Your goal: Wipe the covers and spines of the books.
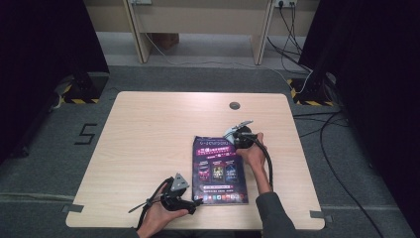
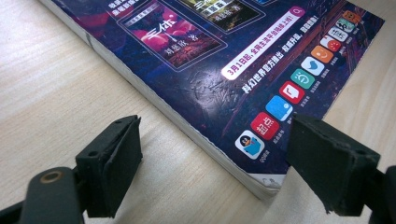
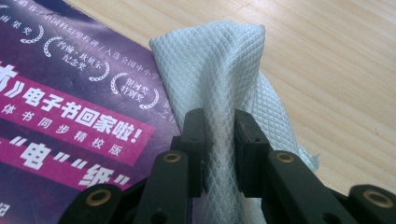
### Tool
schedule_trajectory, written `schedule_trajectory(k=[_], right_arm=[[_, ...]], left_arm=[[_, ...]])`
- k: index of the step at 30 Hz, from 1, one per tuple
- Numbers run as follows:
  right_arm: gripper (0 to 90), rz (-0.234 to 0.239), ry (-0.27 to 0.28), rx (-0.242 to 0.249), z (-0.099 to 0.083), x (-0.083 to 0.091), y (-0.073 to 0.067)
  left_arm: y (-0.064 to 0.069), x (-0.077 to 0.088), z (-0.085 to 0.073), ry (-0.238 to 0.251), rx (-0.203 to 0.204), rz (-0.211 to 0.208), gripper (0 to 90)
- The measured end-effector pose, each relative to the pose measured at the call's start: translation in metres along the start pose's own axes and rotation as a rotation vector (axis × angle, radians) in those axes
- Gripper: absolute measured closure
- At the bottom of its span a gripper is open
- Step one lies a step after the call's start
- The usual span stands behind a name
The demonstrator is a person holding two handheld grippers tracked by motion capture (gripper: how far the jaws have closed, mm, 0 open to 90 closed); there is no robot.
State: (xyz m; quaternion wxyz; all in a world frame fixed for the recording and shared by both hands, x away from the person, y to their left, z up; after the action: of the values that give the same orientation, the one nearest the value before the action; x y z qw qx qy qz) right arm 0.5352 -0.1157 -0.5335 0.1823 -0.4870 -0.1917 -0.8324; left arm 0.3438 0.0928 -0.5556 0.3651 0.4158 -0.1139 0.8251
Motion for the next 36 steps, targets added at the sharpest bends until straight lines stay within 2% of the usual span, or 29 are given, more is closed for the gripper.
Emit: schedule_trajectory(k=[4, 7, 11, 14, 23, 24, 28, 32, 36], right_arm=[[77.3, -0.002, 0.001, 0.025, 0.004, -0.001, -0.01], [77.3, 0.03, 0.001, 0.034, 0.008, -0.001, -0.021], [77.3, 0.069, 0.021, 0.078, 0.016, -0.002, -0.045], [77.3, 0.106, 0.027, 0.091, 0.023, -0.004, -0.062], [77.3, 0.153, 0.054, 0.16, 0.038, -0.007, -0.1], [77.3, 0.163, 0.051, 0.152, 0.037, -0.006, -0.105], [77.3, 0.189, 0.061, 0.202, 0.036, -0.003, -0.116], [77.1, 0.189, 0.068, 0.227, 0.032, -0.001, -0.118], [76.7, 0.195, 0.06, 0.192, 0.025, 0.0, -0.104]], left_arm=[[-0.001, 0.0, 0.0, -0.007, -0.003, -0.005, 17.2], [0.0, 0.0, 0.0, -0.009, -0.007, 0.0, 17.2], [0.0, 0.0, 0.0, -0.005, -0.004, 0.0, 17.2], [-0.001, 0.0, 0.0, -0.006, -0.002, -0.006, 17.2], [-0.001, 0.0, 0.0, -0.008, -0.008, -0.012, 17.3], [-0.001, 0.0, 0.0, -0.007, -0.006, -0.012, 17.2], [-0.001, 0.0, 0.0, -0.006, -0.007, -0.011, 17.2], [0.0, 0.0, -0.001, -0.001, -0.006, -0.004, 17.4], [-0.001, 0.001, -0.001, -0.001, -0.004, -0.005, 17.2]])
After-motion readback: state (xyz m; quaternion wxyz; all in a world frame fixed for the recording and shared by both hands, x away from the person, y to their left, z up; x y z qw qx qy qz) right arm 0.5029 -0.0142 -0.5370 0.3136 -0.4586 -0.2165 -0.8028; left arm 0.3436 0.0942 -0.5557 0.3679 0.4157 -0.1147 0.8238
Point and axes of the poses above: each handheld gripper's, and its own axes: x roughly backward along the jaws, z roughly out of its top, y roughly to its right, the point moved 6 cm from there along -x, roughly forward along the jaws, and after that the axes turned 8 degrees about -y, right-handed, at the moved point
